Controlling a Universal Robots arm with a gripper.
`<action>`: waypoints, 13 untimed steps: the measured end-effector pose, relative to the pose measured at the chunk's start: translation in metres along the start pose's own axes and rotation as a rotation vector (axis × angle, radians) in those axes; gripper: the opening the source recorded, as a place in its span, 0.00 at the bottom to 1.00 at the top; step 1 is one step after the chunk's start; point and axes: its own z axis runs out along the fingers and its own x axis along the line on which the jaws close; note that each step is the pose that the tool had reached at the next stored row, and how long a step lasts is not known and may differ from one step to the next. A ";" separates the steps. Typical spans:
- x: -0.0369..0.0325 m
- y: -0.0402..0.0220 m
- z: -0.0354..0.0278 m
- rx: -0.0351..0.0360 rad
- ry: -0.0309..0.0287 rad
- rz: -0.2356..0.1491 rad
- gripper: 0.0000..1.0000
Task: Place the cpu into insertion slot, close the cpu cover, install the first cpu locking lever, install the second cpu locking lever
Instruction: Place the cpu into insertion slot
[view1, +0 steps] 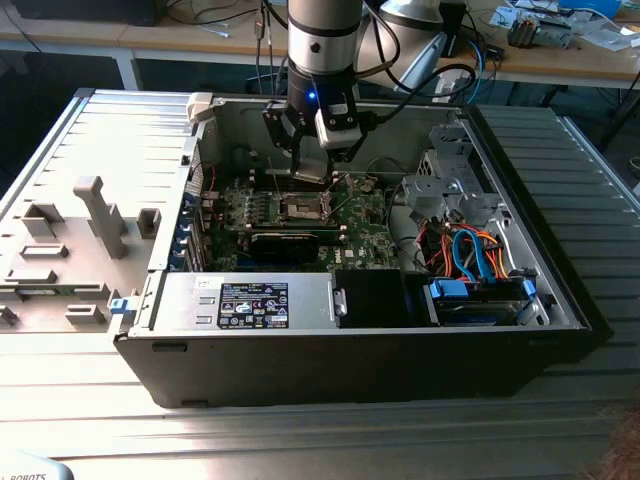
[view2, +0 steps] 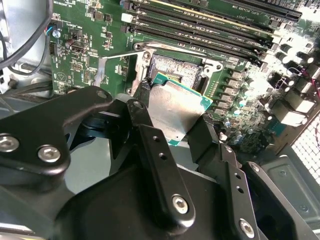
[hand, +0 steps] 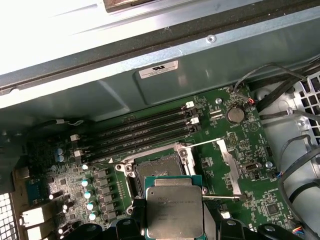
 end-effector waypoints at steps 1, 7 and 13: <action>0.0000 0.0000 0.0001 0.0000 -0.0002 0.002 0.55; 0.0000 -0.0001 0.0007 -0.0002 -0.0012 0.014 0.55; -0.0001 -0.0001 0.0014 -0.0004 -0.0021 0.024 0.55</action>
